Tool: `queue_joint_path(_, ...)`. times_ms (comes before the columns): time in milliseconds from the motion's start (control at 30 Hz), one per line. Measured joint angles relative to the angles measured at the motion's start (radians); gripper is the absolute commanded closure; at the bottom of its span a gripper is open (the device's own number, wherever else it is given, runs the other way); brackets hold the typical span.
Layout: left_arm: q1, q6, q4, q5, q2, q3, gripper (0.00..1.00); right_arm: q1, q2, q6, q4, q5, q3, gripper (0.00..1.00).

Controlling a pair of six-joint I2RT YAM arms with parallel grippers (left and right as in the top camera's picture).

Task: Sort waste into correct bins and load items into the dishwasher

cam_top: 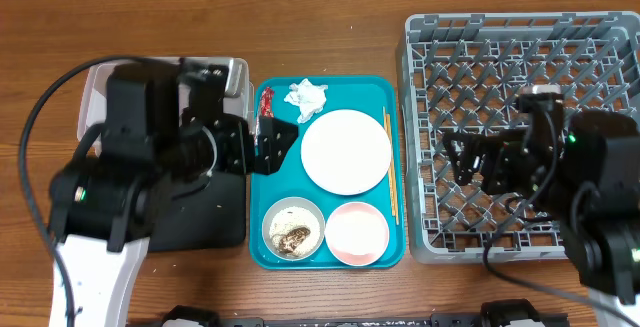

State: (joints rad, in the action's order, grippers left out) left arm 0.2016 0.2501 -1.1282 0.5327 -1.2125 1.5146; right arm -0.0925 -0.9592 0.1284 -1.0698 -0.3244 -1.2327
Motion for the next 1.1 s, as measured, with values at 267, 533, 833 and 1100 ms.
queue_joint_path(267, 0.218, 0.000, -0.202, -0.094, -0.154, 0.010, 0.00, 0.000, -0.050, 0.109, 0.007, 0.031, 0.000, 0.00)
queue_joint_path(533, 0.588, 0.089, -0.170, -0.361, -0.270, -0.129, 0.08, 0.000, -0.050, 0.238, -0.007, 0.139, 0.000, 0.00)
queue_joint_path(833, 0.688, 0.199, 0.097, -0.496, -0.331, -0.350, 0.34, 0.000, -0.050, 0.266, -0.034, 0.159, 0.000, 0.00)
queue_joint_path(1100, 0.688, 0.217, 0.233, -0.516, -0.339, -0.420, 0.52, 0.000, -0.050, 0.268, -0.053, 0.161, 0.000, 0.00)
